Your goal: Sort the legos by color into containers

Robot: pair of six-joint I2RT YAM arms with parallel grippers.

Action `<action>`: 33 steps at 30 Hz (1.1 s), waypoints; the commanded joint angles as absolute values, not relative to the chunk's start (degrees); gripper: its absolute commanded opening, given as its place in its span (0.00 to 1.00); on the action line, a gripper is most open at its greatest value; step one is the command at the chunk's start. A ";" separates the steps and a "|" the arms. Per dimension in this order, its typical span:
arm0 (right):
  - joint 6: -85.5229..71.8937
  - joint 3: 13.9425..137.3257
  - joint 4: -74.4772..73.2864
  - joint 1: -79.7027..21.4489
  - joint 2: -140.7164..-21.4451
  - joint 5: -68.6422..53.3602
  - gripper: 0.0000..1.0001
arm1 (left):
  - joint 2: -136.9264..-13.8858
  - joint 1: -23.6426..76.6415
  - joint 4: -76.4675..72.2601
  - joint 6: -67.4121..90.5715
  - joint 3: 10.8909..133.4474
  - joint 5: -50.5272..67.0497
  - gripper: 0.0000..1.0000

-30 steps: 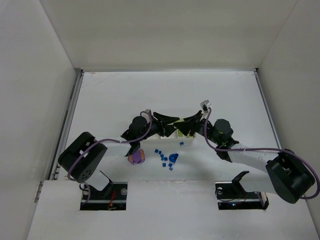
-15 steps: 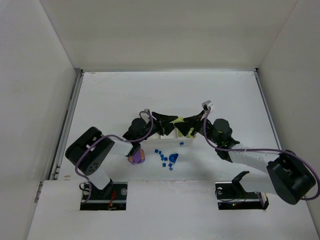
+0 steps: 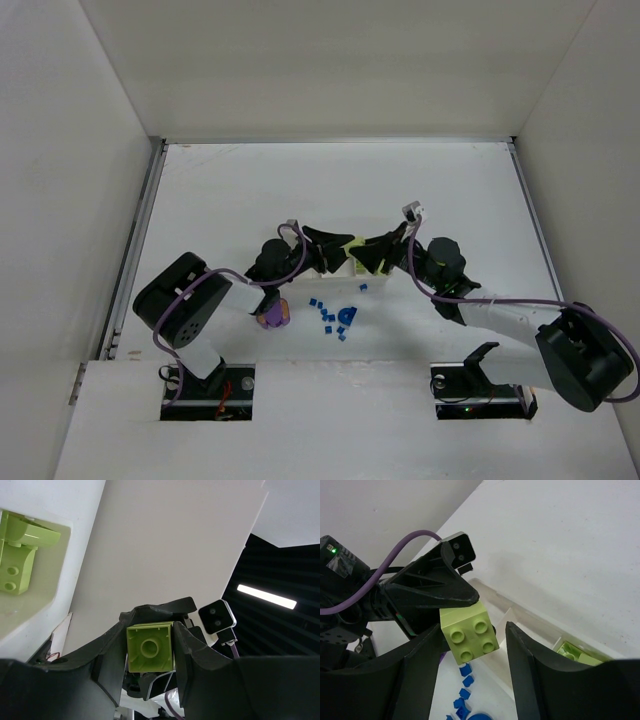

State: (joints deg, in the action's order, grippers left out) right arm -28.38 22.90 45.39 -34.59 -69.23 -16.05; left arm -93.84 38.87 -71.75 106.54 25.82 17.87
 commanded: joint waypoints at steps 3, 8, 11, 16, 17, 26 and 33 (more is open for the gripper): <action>-29.18 24.78 47.64 -34.93 -68.03 -19.42 0.52 | -91.32 38.63 -74.62 104.15 25.22 18.54 0.12; -29.88 24.79 47.64 -34.93 -68.47 -19.16 0.45 | -90.62 38.54 -74.36 103.80 25.14 18.54 0.12; -30.32 24.26 47.81 -34.85 -67.07 -18.99 0.46 | -90.35 38.36 -73.92 103.45 24.87 18.37 0.12; -30.67 23.64 47.81 -34.85 -65.13 -18.81 0.43 | -90.09 37.92 -73.48 102.75 24.52 18.11 0.12; -30.76 23.56 47.81 -34.85 -65.04 -18.81 0.43 | -90.00 37.92 -73.30 102.57 24.43 18.11 0.12; -30.85 23.47 47.72 -34.93 -65.57 -18.72 0.57 | -88.42 37.57 -71.37 101.25 24.26 17.93 0.11; -31.38 23.55 47.73 -34.93 -65.92 -19.34 0.43 | -87.45 37.57 -69.61 100.28 24.79 17.93 0.11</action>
State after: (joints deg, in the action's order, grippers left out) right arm -30.55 22.76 44.16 -34.59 -66.70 -18.41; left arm -89.78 37.78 -68.12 102.24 24.86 18.26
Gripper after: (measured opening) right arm 0.459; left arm 0.343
